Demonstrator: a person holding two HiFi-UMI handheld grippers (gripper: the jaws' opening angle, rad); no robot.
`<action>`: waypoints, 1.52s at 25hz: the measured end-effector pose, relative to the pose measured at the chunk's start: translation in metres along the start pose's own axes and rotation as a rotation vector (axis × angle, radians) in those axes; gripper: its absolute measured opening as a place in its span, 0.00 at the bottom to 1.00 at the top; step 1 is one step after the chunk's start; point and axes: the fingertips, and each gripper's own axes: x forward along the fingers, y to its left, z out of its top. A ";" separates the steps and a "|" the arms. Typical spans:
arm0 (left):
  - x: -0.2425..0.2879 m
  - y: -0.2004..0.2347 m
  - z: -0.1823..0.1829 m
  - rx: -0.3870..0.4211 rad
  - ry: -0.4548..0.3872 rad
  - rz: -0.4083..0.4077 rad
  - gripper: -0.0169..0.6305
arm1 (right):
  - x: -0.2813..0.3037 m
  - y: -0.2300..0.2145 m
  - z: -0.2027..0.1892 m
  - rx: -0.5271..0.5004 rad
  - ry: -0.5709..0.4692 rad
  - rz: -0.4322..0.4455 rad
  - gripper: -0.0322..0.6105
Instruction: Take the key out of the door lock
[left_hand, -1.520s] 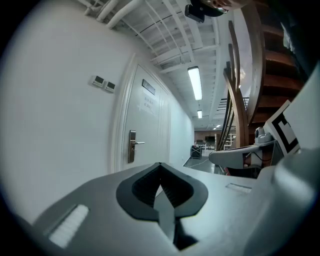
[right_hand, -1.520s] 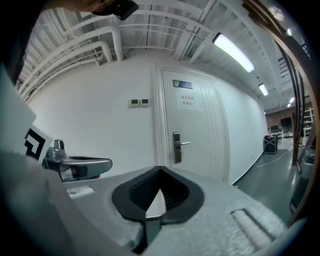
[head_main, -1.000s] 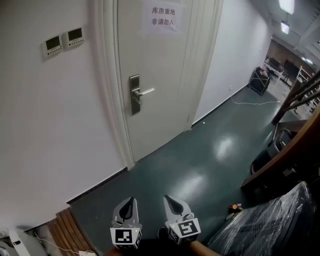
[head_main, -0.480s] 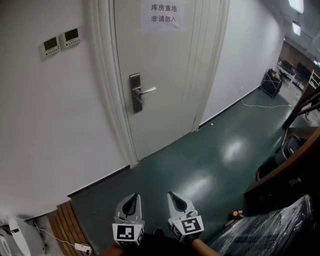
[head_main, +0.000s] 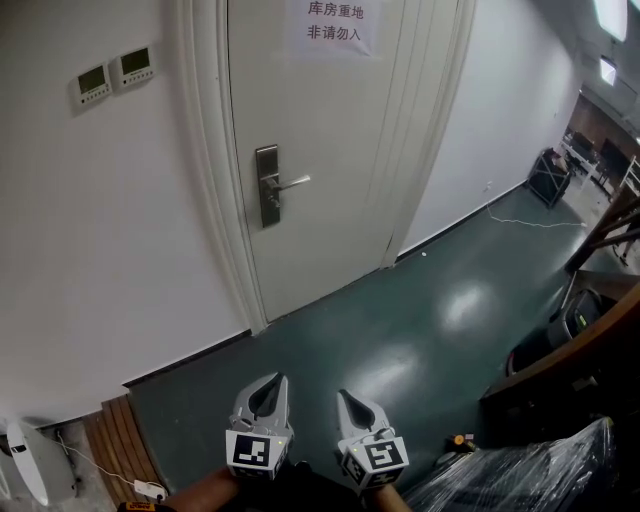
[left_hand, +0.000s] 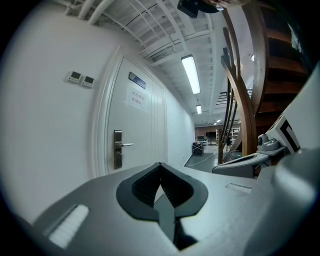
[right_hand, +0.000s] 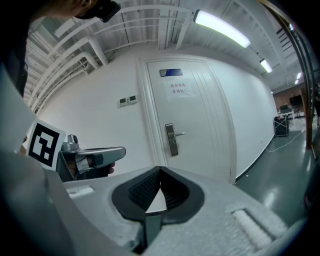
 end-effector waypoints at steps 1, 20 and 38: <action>0.010 0.000 0.001 0.005 0.003 -0.015 0.05 | 0.005 -0.004 0.000 0.001 0.007 -0.004 0.04; 0.233 0.170 0.028 -0.048 -0.044 -0.028 0.05 | 0.268 -0.057 0.085 -0.094 0.034 -0.010 0.04; 0.315 0.288 0.035 -0.040 -0.067 0.277 0.05 | 0.461 -0.069 0.128 -0.070 0.096 0.322 0.04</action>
